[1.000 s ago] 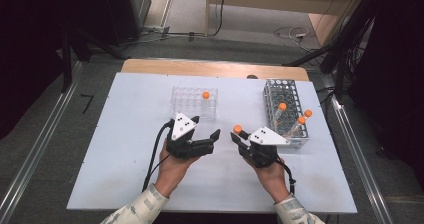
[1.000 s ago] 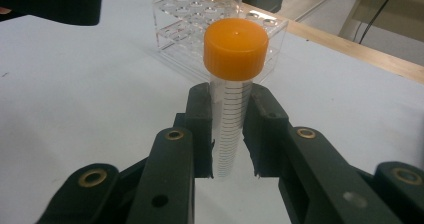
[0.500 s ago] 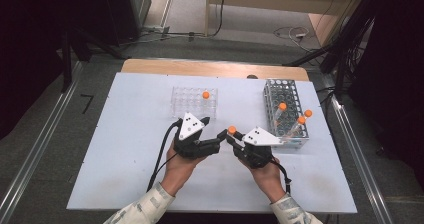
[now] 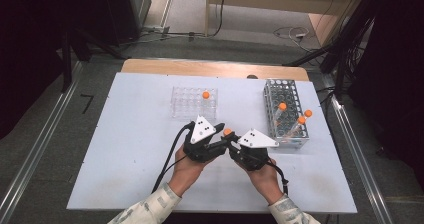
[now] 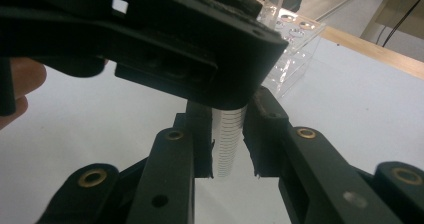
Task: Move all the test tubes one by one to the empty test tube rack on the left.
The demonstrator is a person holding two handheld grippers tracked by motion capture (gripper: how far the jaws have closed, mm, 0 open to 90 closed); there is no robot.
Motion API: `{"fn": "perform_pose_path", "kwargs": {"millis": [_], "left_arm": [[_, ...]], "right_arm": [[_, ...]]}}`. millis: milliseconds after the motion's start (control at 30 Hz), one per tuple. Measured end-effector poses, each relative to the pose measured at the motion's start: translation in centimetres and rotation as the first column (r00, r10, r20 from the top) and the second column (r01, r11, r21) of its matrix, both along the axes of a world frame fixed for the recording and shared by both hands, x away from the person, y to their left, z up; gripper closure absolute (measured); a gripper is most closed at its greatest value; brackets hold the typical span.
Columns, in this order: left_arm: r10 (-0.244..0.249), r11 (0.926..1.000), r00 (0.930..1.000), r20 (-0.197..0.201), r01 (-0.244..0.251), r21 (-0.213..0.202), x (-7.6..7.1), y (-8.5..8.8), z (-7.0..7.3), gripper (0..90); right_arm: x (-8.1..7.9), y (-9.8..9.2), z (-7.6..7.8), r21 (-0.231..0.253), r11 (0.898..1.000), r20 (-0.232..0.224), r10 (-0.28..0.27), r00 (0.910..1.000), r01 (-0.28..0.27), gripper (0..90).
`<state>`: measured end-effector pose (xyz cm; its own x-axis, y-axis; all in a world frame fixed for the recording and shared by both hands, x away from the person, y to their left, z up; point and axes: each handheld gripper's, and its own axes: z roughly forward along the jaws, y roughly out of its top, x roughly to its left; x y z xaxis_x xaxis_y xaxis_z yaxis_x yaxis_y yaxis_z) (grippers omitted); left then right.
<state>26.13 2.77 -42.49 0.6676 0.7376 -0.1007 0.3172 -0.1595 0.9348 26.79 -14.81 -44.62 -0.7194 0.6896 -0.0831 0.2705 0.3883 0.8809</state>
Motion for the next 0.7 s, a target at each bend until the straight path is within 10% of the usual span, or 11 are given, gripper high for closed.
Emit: {"fn": "perform_pose_path", "kwargs": {"millis": [700], "left_arm": [[-0.006, 0.9999, 1.0000, 0.003, 0.006, 0.016, -0.01, -0.25, -0.21, 69.5]], "right_arm": [[-0.02, -0.02, -0.03, -0.001, 1.000, -0.002, 0.003, 1.0000, -0.003, 71.7]]}}
